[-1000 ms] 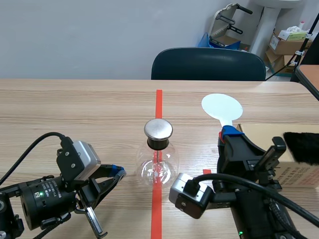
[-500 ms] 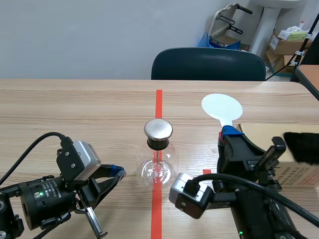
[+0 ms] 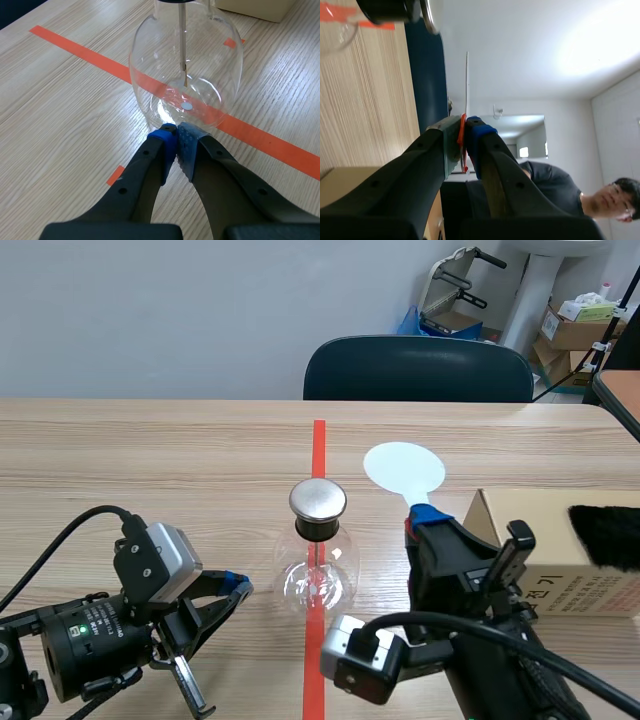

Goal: Do the electroscope experiment

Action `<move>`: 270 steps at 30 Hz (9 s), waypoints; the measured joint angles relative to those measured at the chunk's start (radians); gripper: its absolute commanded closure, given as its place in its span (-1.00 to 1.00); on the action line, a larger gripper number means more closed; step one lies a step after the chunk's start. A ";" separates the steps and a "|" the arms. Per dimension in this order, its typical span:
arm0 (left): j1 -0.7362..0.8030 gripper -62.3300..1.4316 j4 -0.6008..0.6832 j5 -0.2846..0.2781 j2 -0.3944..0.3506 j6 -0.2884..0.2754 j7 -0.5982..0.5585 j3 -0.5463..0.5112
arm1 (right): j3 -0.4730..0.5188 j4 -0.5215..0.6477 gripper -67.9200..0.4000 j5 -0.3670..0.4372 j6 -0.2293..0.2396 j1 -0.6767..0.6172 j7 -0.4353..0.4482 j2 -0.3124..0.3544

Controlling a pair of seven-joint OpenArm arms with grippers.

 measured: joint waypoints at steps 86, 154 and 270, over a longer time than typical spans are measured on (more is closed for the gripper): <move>0.000 0.92 0.000 0.000 0.000 0.000 0.000 0.000 | 0.000 0.000 0.94 0.000 0.000 0.000 0.128 0.000; 0.000 0.92 0.000 0.000 0.000 0.000 0.000 0.000 | 0.000 0.000 0.94 0.000 0.000 0.000 -0.362 0.000; 0.000 0.92 0.000 0.000 0.000 0.000 0.000 0.000 | 0.000 0.000 0.94 0.000 0.000 0.000 0.280 0.000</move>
